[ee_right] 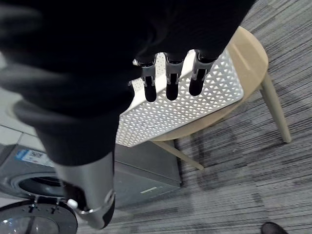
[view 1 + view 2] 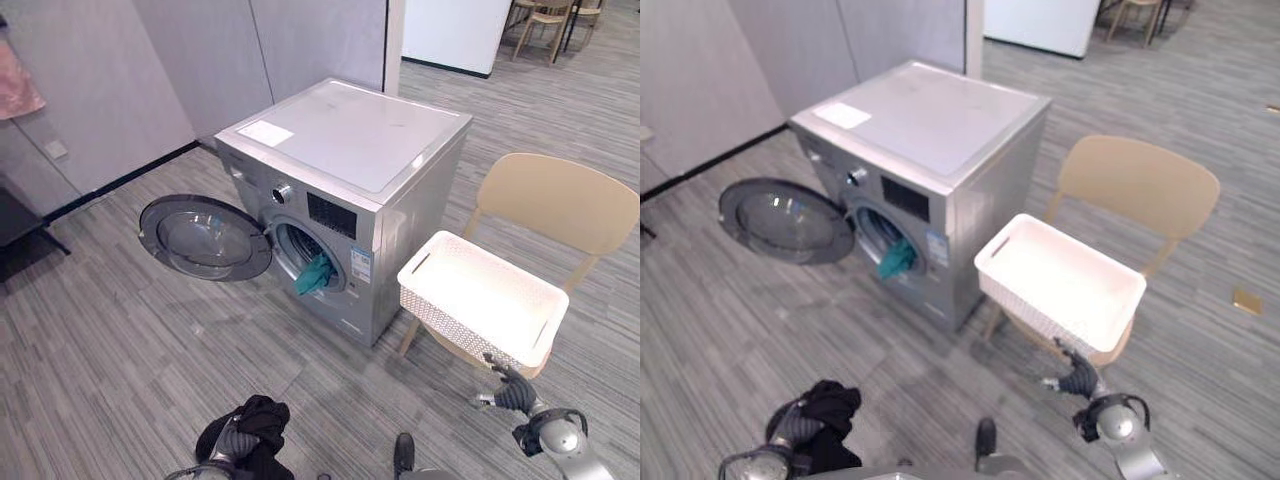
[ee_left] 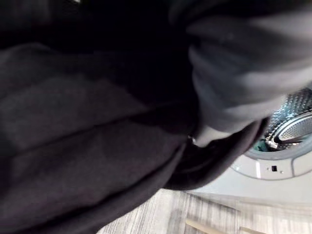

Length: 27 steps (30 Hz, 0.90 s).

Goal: Grab the laundry basket,head to the washer,open it,put in the laundry and shut it.

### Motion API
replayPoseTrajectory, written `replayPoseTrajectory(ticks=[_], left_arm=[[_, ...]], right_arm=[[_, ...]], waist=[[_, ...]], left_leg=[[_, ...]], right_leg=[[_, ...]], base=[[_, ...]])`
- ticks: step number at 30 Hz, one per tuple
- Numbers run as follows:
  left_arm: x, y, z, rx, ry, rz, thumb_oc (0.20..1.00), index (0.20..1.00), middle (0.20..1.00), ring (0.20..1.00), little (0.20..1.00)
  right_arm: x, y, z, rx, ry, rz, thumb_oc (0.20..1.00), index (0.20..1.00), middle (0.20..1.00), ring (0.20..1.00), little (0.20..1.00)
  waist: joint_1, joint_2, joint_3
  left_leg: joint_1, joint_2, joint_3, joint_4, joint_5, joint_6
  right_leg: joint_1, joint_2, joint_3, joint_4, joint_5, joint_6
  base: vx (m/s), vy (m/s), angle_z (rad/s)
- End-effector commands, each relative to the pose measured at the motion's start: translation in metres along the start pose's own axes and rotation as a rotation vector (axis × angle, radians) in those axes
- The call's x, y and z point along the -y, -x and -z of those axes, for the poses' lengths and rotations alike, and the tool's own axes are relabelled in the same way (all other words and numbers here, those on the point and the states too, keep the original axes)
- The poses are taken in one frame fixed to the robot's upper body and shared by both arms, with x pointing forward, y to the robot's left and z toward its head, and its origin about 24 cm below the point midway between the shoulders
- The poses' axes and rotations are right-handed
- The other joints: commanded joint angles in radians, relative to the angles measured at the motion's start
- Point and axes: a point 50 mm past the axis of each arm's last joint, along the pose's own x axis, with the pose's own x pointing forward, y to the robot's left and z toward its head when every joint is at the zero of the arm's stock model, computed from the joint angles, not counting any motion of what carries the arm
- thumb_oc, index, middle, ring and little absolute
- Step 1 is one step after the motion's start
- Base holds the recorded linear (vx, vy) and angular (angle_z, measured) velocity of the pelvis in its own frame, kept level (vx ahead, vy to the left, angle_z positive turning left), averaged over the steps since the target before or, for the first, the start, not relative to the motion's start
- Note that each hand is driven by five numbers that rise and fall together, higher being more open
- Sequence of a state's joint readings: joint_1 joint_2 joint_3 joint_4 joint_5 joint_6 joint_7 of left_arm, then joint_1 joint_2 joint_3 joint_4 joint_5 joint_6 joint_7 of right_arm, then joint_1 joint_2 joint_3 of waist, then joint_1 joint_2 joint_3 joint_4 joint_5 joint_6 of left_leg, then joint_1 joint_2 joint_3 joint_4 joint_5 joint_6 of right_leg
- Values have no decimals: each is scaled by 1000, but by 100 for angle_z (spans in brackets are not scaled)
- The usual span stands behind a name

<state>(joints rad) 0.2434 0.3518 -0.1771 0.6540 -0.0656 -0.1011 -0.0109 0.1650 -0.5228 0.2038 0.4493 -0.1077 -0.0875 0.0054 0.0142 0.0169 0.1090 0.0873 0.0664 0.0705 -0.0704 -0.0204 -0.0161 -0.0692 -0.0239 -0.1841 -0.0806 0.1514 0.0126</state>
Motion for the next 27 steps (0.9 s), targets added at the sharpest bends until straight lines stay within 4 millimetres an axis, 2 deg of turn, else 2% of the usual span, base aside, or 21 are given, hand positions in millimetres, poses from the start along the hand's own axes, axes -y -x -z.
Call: replayPoseTrajectory(ticks=[1,2,3,4,7,8,11,12,14,17,19,20,21,22,24,25,26,27], left_arm=[[-30,-13,-41,149,21,-123,200,200,200,200,200],[-31,-14,-43,154,27,-134,200,200,200,200,200],[-36,-18,-53,182,53,-166,200,200,200,200,200],[-36,-18,-53,182,53,-166,200,200,200,200,200],[-38,-19,-62,208,63,-186,200,200,200,200,200],[-38,-19,-63,211,67,-189,200,200,200,200,200],[-38,-20,-66,221,72,-197,200,200,200,200,200],[-38,-20,-64,211,77,-197,200,200,200,200,200],[-37,-19,-59,196,76,-196,200,200,200,200,200],[-38,-17,-54,178,72,-203,200,200,200,200,200],[-41,-17,-54,175,69,-216,200,200,200,200,200],[-43,-17,-55,179,67,-221,200,200,200,200,200],[-47,-18,-61,196,55,-237,200,200,200,200,200],[-48,-18,-61,197,55,-238,200,200,200,200,200],[-46,-19,-70,227,47,-227,200,200,200,200,200],[-44,-20,-73,237,55,-224,200,200,200,200,200],[-41,-21,-73,236,55,-211,200,200,200,200,200],[-41,-21,-73,236,56,-211,200,200,200,200,200]], right_arm=[[1,-15,-28,107,-13,23,1000,1000,1000,1000,1000],[2,-16,-26,93,-18,30,1000,1000,1000,1000,1000],[4,-19,-23,73,-37,59,1000,1000,1000,1000,1000],[4,-19,-23,73,-38,60,1000,1000,1000,1000,1000],[2,-19,-16,31,-36,76,1000,1000,1000,1000,1000],[2,-19,-15,25,-41,81,1000,1000,1000,1000,1000],[0,-19,-9,-8,-47,90,1000,1000,1000,1000,1000],[-1,-20,-9,-13,-40,85,1000,1000,1000,1000,1000],[-5,-21,-11,-9,-42,80,1000,1000,1000,1000,1000],[-8,-24,-20,16,-36,74,1000,1000,1000,1000,1000],[-11,-26,-25,34,-32,66,1000,1000,1000,1000,1000],[-12,-27,-30,49,-31,67,1000,1000,1000,1000,1000],[-13,-29,-38,79,-40,67,1000,1000,1000,1000,1000],[-13,-29,-38,80,-41,67,1000,1000,1000,1000,1000],[-13,-30,-45,110,-40,69,1000,1000,1000,1000,1000],[-13,-30,-45,108,-38,70,1000,1000,1000,1000,1000],[-14,-29,-43,100,-44,64,1000,1000,1000,1000,1000],[-14,-29,-43,100,-43,64,1000,1000,1000,1000,1000]], waist=[[14,-50,45],[20,-50,53],[25,-54,73],[22,-54,71],[17,-53,71],[11,-53,67],[-2,-53,65],[-3,-49,58],[-6,-48,48],[7,-65,45],[18,-74,55],[22,-79,64],[14,-81,85],[16,-83,85],[-12,-76,107],[-22,-65,118],[-32,-63,124],[-33,-61,126]], left_leg=[[-110,-57,4,75,7,-17],[-125,-59,1,86,8,-19],[-168,-55,24,120,9,-29],[-173,-56,22,121,11,-28],[-189,-17,162,113,18,-26],[-178,-4,197,103,4,-32],[-181,32,305,84,29,-38],[-169,38,324,60,26,-36],[-157,29,318,44,25,-29],[-159,-4,298,62,-7,2],[-153,-27,285,78,-37,26],[-150,-39,274,84,-50,38],[-134,-53,253,89,-71,54],[-136,-55,255,91,-73,56],[-104,-66,222,86,-89,62],[-95,-66,216,81,-77,63],[-67,-76,199,72,-91,66],[-64,-75,198,71,-91,66]], right_leg=[[108,-18,16,57,-228,66],[104,-21,3,58,-229,64],[97,-39,-52,58,-235,62],[93,-39,-54,57,-233,62],[101,-64,-137,45,-235,68],[115,-70,-150,43,-248,75],[129,-96,-220,42,-242,82],[132,-99,-243,48,-248,84],[148,-107,-254,58,-257,93],[157,-146,-247,118,-263,104],[130,-189,-234,222,-263,118],[105,-207,-218,287,-251,124],[43,-203,-158,396,-224,128],[37,-207,-154,404,-227,130],[-52,-129,-44,474,-252,119],[-90,-91,-24,451,-250,105],[-116,-86,-20,397,-235,100],[-112,-86,-22,395,-234,100]], base=[[-58,-13,40],[-100,-9,50],[-86,-5,47],[-83,11,65],[62,66,98],[184,101,107],[150,168,114],[171,184,112],[231,206,96],[248,251,30],[204,258,14],[231,267,32],[174,181,26],[184,152,25],[152,93,55],[246,82,91],[179,47,79],[336,11,65]])
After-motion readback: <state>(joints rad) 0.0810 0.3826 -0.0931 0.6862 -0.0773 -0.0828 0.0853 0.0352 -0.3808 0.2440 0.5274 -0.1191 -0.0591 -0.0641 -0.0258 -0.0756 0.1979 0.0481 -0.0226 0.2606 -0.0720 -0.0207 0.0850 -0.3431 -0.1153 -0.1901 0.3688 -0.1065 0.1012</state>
